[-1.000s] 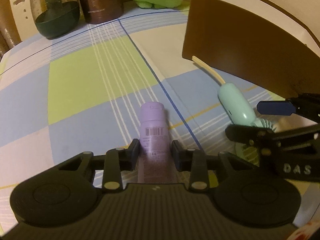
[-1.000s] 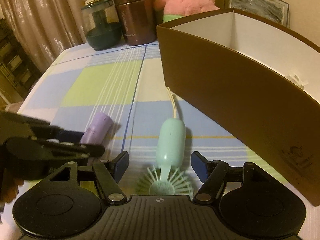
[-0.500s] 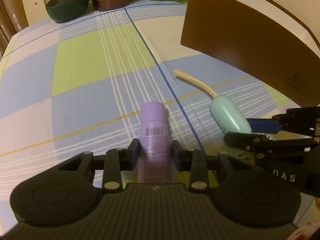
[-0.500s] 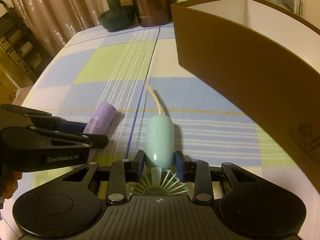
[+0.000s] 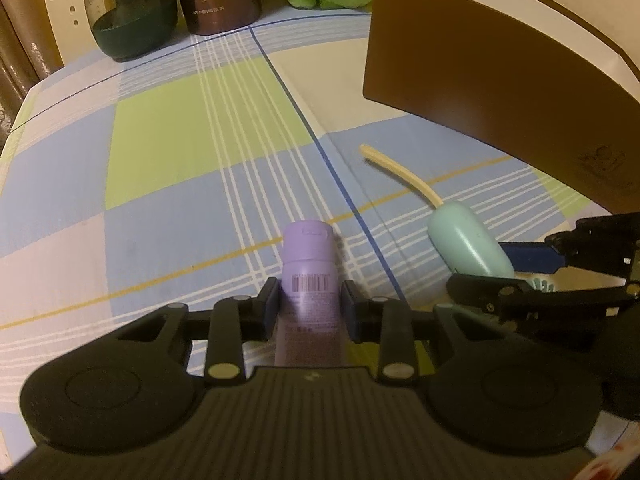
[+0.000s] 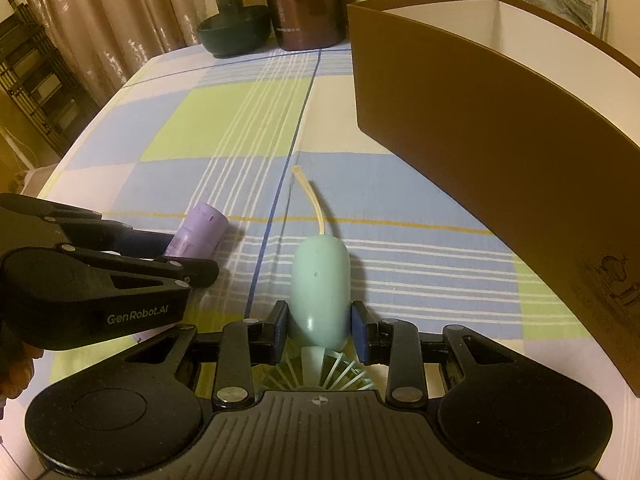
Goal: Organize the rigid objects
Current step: 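Lift the purple bottle and mint fan and carry them over the box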
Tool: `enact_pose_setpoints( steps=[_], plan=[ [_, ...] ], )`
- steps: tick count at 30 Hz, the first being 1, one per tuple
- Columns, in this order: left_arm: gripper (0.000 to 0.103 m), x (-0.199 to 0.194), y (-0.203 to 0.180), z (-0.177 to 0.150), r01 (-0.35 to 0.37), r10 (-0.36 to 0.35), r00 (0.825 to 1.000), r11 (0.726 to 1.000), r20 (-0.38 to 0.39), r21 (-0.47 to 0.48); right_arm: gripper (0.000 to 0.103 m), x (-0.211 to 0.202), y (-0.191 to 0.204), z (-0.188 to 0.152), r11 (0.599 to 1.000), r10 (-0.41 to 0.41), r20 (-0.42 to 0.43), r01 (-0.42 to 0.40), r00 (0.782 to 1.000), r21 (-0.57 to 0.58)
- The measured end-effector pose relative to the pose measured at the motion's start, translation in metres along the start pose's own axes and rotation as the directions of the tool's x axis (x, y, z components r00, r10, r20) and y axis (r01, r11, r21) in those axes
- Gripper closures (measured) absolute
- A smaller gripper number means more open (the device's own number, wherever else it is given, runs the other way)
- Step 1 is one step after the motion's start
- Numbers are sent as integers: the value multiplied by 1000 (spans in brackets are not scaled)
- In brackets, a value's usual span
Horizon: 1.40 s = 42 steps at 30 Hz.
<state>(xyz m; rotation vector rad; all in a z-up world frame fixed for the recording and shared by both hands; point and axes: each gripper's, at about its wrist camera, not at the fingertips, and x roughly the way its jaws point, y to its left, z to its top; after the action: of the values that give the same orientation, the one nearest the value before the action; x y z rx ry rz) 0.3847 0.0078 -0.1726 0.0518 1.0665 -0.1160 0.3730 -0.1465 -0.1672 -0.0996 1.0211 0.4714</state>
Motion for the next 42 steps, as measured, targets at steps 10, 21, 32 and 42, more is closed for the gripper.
enact_pose_setpoints(
  steps=[10,21,32,42],
  plan=[
    [74,-13,-5,-6,7,-7,1000,1000,23,11,70,-20,-9,-8,999,27,66,-29,997,26],
    [74,-39,-20,-10,9,-13,995,999,101,33,70,-57,-20,-18,997,38,162,-48,986,59],
    [74,-66,-47,0,28,-38,986,997,160,67,70,-89,-31,-17,996,30,242,-49,970,72],
    [74,-98,-70,20,40,-58,975,995,216,90,70,-125,-47,-12,995,19,305,-47,952,84]
  ],
)
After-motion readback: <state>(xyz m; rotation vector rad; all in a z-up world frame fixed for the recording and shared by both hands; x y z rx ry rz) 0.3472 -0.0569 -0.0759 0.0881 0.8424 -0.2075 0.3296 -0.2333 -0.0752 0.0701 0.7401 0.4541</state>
